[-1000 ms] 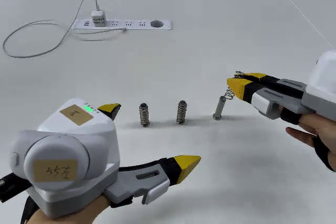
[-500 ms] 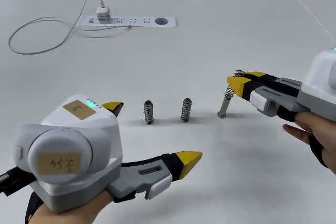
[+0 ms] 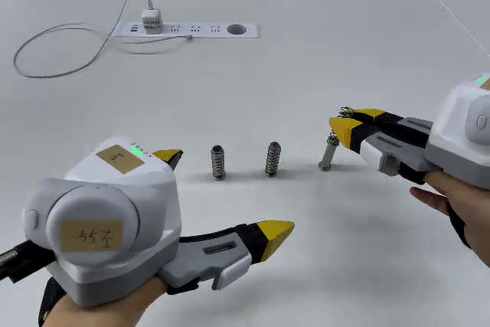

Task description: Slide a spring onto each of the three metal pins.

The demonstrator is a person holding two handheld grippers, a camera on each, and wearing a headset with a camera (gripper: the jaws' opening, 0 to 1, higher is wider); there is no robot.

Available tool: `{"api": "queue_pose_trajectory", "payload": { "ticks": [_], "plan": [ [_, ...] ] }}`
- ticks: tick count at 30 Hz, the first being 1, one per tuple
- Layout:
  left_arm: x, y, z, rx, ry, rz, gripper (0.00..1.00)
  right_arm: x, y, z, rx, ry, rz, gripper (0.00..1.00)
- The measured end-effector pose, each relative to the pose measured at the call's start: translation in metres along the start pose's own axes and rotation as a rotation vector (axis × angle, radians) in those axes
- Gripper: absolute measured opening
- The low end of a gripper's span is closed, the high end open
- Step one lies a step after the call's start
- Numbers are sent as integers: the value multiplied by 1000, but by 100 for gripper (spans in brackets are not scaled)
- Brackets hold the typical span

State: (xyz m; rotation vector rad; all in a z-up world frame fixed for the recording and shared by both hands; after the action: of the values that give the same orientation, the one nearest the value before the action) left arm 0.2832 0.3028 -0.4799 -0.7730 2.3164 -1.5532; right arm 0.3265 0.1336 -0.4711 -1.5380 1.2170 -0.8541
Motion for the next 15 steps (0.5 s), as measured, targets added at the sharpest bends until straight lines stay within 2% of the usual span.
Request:
{"api": "queue_pose_trajectory", "payload": {
  "ticks": [12,15],
  "plan": [
    [0,0,0,-1,0,1,93,-4,2,-3,0,19,-92,12],
    [1,0,0,-1,2,2,92,-5,4,-3,-8,27,-94,12]
  ]
}}
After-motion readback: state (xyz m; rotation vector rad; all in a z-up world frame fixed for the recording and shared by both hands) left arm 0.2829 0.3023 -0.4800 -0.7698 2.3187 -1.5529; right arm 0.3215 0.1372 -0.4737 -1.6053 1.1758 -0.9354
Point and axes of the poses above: the centre of the closed fingertips' face, and the gripper's own axes: z roughly forward along the fingers, x roughly to its right, y roughly out of its underside, the point moved 3 cm from there along -z, roughly backward along the fingers, and after that the axes turned 5 degrees about y, right-handed, at the moved point
